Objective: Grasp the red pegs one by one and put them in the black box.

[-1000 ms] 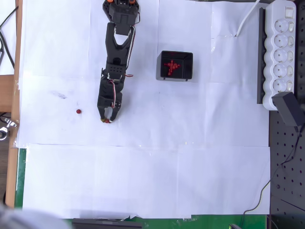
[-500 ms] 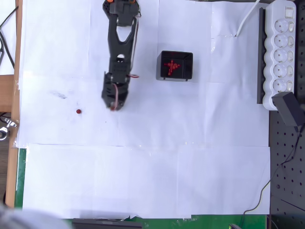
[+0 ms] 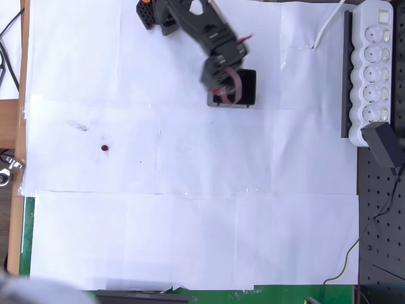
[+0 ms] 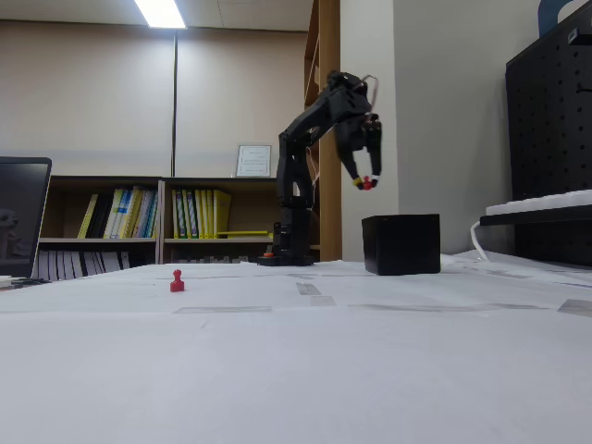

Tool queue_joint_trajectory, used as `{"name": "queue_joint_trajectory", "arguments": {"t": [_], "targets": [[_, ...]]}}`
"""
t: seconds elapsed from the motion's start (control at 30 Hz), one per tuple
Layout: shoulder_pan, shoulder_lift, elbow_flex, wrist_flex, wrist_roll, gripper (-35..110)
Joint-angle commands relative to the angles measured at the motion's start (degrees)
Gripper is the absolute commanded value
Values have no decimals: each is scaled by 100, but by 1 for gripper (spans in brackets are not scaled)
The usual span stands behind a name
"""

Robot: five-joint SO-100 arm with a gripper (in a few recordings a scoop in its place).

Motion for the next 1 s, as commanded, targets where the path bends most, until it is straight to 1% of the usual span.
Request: {"name": "queue_joint_trajectory", "arguments": {"t": [0.0,0.1,0.23,0.43,0.53,0.6,0.67,0.73,0.77,0.83,0.87,0.97], "targets": [[-501,70,-185,-554,-272,0],[-668,316,-387,-861,-369,5],[-650,466,-721,-1266,-369,9],[-316,352,-826,-1345,-387,16],[193,-202,-879,-1327,-343,18],[800,-747,-1099,-1248,53,18],[1723,-1310,-1547,-1529,633,18],[2777,-1556,-2057,-2048,1345,18],[3243,-1670,-2452,-2531,1705,18],[4104,-1978,-3577,-3858,2461,18],[4447,-2065,-4113,-4474,2786,19],[5229,-2074,-5265,-5845,3639,18]]}}
